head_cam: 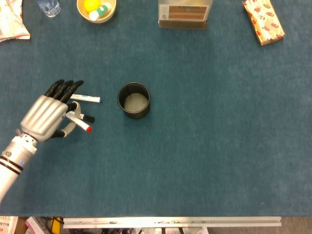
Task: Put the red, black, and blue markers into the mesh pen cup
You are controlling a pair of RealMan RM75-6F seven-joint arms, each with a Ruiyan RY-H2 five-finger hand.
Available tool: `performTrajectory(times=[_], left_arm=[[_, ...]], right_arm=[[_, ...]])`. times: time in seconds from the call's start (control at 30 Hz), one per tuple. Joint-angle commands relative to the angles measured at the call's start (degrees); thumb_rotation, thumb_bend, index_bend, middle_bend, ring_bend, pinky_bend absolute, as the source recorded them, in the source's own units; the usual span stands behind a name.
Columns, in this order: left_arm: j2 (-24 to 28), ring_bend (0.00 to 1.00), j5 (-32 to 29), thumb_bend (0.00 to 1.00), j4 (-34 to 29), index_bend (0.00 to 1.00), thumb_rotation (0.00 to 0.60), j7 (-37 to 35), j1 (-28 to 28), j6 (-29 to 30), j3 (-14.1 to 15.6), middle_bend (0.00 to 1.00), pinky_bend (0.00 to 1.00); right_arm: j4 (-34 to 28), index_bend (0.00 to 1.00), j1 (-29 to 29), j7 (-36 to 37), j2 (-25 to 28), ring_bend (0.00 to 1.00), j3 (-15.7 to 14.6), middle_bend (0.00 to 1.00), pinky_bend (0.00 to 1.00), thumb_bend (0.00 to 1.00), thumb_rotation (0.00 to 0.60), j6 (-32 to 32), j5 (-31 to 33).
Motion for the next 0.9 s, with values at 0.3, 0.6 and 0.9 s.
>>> performTrajectory(times=[0.3,0.6,0.9], left_arm=[[2.0,0.00,-1.9,0.34,-8.2,0.55,0.600,4.8,-0.8,4.1,-5.2,0.00,0.06],[1.2,0.00,-6.7,0.34,-14.5,0.57,0.600,6.3,-0.1,5.0,-8.0,0.00,0.06],[0.7,0.00,-14.2,0.34,-20.9,0.58,0.600,-7.1,1.1,6.7,-14.0,0.00,0.06]], right_arm=[[0.4,0.14,0.3,0.2,-0.9,0.13,-0.2,0.17,0.30,0.00,0.600,-0.7,-0.1],[1.1,0.14,0.2,0.9,-1.6,0.13,-0.4,0.17,0.30,0.00,0.600,-1.0,0.2],[2.1,0.14,0.2,1.6,-2.3,0.13,-0.6,0.17,0.30,0.00,0.600,-1.7,0.8]])
